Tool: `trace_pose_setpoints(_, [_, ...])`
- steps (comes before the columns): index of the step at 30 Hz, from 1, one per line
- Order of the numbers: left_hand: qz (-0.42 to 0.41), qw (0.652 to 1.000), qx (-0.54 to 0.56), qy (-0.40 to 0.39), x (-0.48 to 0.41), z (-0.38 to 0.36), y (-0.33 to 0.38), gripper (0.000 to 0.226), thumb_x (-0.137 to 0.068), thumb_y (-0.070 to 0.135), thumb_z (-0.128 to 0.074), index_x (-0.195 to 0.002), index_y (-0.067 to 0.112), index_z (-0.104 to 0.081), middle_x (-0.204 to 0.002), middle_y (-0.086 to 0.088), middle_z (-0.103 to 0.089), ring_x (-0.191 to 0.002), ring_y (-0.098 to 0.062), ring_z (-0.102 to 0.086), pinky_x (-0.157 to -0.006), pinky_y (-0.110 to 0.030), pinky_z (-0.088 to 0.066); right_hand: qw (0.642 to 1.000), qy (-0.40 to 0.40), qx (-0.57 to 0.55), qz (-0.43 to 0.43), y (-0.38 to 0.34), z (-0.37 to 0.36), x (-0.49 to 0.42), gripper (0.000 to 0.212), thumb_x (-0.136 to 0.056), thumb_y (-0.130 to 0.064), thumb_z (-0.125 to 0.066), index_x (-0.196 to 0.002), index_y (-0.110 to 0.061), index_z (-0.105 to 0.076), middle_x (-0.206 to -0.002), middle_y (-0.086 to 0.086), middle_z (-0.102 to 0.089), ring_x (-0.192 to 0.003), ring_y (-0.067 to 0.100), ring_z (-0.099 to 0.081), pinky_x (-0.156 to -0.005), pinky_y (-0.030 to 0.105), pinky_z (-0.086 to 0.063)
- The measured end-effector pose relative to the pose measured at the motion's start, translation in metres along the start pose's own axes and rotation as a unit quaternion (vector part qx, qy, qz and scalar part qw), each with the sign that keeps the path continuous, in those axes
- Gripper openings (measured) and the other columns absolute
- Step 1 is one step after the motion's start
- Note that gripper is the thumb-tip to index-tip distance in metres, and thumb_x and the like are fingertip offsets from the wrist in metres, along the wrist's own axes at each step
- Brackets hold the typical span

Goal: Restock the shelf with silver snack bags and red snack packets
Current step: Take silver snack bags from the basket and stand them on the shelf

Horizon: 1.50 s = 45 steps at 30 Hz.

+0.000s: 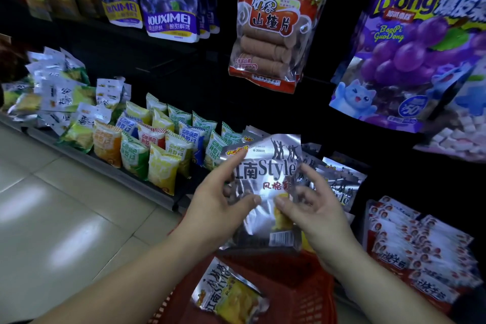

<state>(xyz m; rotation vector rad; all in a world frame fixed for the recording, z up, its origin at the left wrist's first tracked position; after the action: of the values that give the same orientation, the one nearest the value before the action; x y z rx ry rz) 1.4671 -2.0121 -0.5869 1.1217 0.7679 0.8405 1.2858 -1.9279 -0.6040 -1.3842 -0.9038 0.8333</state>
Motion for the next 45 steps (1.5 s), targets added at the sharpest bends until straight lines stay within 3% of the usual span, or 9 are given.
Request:
trace_pose_setpoints(10, [-0.006, 0.996, 0.055, 0.074, 0.001, 0.006, -0.001, 0.038, -0.099, 0.022, -0.066, -0.130, 0.043, -0.060, -0.063, -0.016, -0.044, -0.048, -0.012, -0.039, -0.048, -0.022, -0.037, 0.997, -0.009, 0.064, 0.034, -0.005, 0.000, 0.002, 0.067, -0.090, -0.010, -0.076, -0.134, -0.057, -0.056, -0.102, 0.030, -0.050, -0.077, 0.030, -0.057, -0.066, 0.046, -0.064])
trace_pose_setpoints(14, [-0.058, 0.990, -0.030, 0.122, -0.002, 0.014, 0.002, 0.035, -0.092, 0.017, -0.076, -0.112, 0.044, -0.067, -0.092, 0.005, -0.056, -0.078, -0.010, -0.058, -0.070, -0.028, -0.052, 0.994, -0.058, 0.097, 0.007, -0.002, -0.005, 0.005, 0.054, -0.096, -0.021, -0.071, -0.133, -0.058, -0.058, -0.136, 0.041, -0.041, -0.090, 0.048, -0.066, -0.084, 0.067, -0.056])
trace_pose_setpoints(20, [-0.126, 0.982, -0.125, 0.069, 0.001, 0.007, 0.006, 0.063, -0.094, 0.008, -0.070, -0.147, 0.037, -0.050, -0.140, 0.016, -0.041, -0.111, -0.019, -0.057, -0.083, -0.019, -0.047, 0.997, -0.064, 0.030, -0.014, -0.003, -0.008, 0.008, 0.052, -0.088, -0.016, -0.076, -0.134, -0.037, -0.064, -0.105, 0.003, -0.077, -0.080, 0.019, -0.072, -0.064, 0.031, -0.061])
trace_pose_setpoints(23, [-0.121, 0.982, -0.134, 0.064, 0.002, 0.005, 0.010, 0.065, -0.095, 0.009, -0.069, -0.152, 0.028, -0.046, -0.150, 0.027, -0.033, -0.138, 0.007, -0.037, -0.098, -0.005, -0.037, 0.997, -0.039, 0.064, -0.014, 0.001, -0.007, 0.007, 0.052, -0.084, -0.020, -0.080, -0.131, -0.038, -0.066, -0.112, -0.018, -0.074, -0.090, 0.008, -0.073, -0.070, 0.027, -0.060])
trace_pose_setpoints(27, [-0.119, 0.982, -0.130, 0.070, 0.001, 0.001, 0.009, 0.060, -0.094, 0.010, -0.070, -0.149, 0.027, -0.051, -0.147, 0.027, -0.039, -0.140, 0.011, -0.034, -0.106, -0.026, -0.048, 0.985, 0.027, 0.154, 0.073, -0.011, -0.002, 0.004, 0.036, -0.080, -0.039, -0.075, -0.116, -0.041, -0.072, -0.116, -0.009, -0.068, -0.104, 0.002, -0.068, -0.091, 0.029, -0.056])
trace_pose_setpoints(31, [-0.176, 0.972, -0.155, 0.020, 0.018, -0.026, 0.012, 0.058, -0.092, 0.006, -0.065, -0.146, 0.023, -0.055, -0.146, 0.027, -0.043, -0.139, 0.012, -0.035, -0.113, -0.019, -0.038, 0.993, -0.071, -0.067, -0.065, -0.010, -0.020, 0.009, 0.040, -0.085, -0.048, -0.064, -0.120, -0.032, -0.073, -0.117, 0.003, -0.076, -0.103, 0.025, -0.073, -0.087, 0.049, -0.061])
trace_pose_setpoints(36, [-0.229, 0.958, -0.138, -0.106, 0.036, -0.060, 0.021, 0.054, -0.082, 0.001, -0.062, -0.131, 0.022, -0.065, -0.139, 0.025, -0.053, -0.131, -0.003, -0.049, -0.110, -0.020, -0.039, 0.982, -0.035, -0.132, -0.132, -0.003, -0.011, 0.007, 0.025, -0.086, -0.036, -0.071, -0.099, -0.015, -0.071, -0.087, 0.011, -0.064, -0.074, 0.022, -0.063, -0.065, 0.038, -0.052])
trace_pose_setpoints(40, [-0.119, 0.977, -0.046, -0.168, 0.031, -0.068, 0.014, 0.035, -0.079, -0.011, -0.052, -0.097, 0.008, -0.075, -0.115, 0.014, -0.061, -0.120, 0.007, -0.049, -0.101, -0.005, -0.036, 0.983, 0.058, -0.104, -0.141, 0.011, 0.005, -0.001, 0.006, -0.095, -0.014, -0.068, -0.089, -0.012, -0.066, -0.083, 0.017, -0.059, -0.066, 0.025, -0.057, -0.050, 0.031, -0.044])
trace_pose_setpoints(45, [-0.030, 0.991, -0.102, -0.079, -0.008, -0.036, -0.014, 0.034, -0.086, 0.002, -0.053, -0.100, 0.023, -0.076, -0.122, 0.014, -0.063, -0.104, 0.000, -0.060, -0.093, -0.023, -0.051, 0.992, 0.108, 0.062, -0.024, -0.005, 0.013, -0.033, 0.017, -0.102, -0.025, -0.063, -0.087, -0.024, -0.072, -0.077, -0.003, -0.053, -0.076, 0.021, -0.050, -0.060, 0.038, -0.045])
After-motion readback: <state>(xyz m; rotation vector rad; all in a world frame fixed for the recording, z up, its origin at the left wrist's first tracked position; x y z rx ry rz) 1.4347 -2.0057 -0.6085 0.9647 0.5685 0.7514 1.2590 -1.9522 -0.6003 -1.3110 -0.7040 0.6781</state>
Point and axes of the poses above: each hand's wrist, its own x-axis away from the middle knuckle, its own z-axis out of the back of the hand, y = z × x, the point moved 5 cm from there along -x, towards the middle knuckle
